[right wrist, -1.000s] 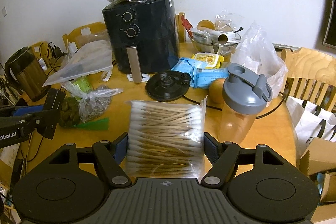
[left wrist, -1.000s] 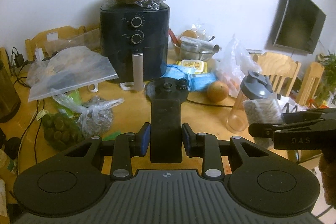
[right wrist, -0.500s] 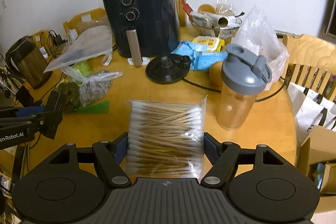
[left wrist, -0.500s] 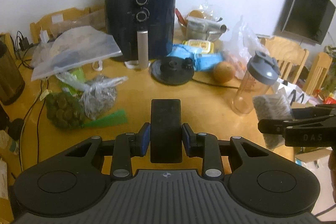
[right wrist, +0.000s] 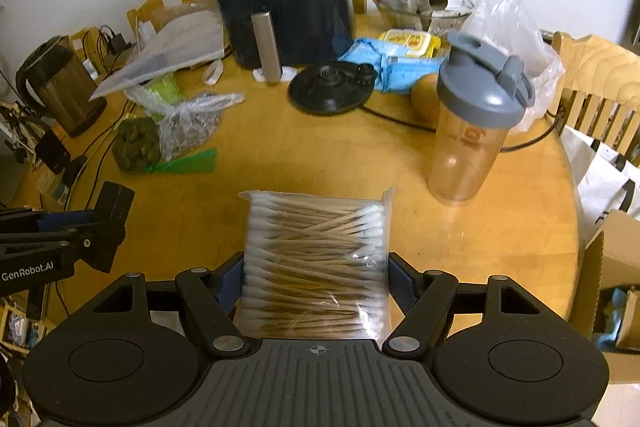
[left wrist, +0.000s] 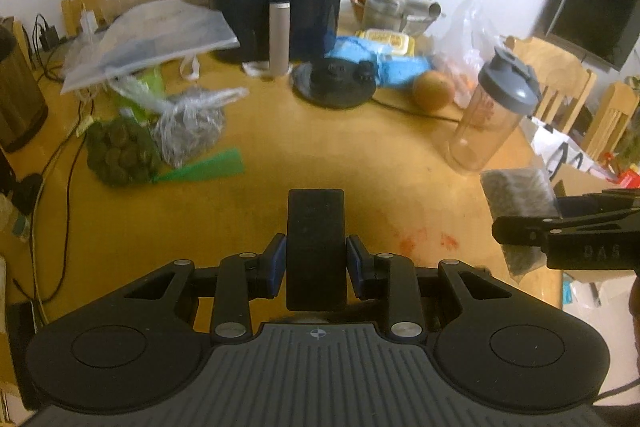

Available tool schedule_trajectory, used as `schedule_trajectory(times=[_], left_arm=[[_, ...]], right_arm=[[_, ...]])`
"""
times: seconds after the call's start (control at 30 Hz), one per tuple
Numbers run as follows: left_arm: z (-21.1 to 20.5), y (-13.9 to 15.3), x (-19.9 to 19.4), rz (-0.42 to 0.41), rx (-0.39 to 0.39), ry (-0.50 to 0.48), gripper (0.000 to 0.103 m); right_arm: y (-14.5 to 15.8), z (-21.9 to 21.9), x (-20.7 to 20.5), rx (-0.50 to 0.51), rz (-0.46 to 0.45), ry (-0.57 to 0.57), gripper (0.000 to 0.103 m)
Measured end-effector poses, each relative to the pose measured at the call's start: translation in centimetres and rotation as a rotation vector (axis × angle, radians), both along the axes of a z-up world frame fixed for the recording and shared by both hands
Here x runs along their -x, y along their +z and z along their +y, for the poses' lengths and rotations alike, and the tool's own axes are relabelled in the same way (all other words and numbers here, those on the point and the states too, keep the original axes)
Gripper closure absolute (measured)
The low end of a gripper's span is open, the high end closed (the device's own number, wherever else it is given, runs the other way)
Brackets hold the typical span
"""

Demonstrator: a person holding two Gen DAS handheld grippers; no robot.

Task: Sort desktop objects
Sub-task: 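Lower the black block into the box and open the left tool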

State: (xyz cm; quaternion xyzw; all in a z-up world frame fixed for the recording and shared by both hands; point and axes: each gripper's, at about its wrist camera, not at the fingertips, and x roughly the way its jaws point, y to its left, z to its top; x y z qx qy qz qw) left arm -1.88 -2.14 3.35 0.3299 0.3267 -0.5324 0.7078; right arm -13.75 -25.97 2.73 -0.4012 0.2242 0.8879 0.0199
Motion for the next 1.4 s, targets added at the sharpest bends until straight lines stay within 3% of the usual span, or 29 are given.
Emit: schedule_trajectory(times=[0.8, 1.4], left_arm=[[2.5, -4.2, 0.8, 0.054, -0.146, -0.014, 0.071], [3.3, -5.1, 1.1, 0.075, -0.181, -0.038, 0.071]], right_arm=[[-3.3, -2.8, -1.5, 0.071, -0.117, 0.032, 0.028], [-3.8, -3.5, -2.5, 0.092, -0.146, 0.008, 0.028]])
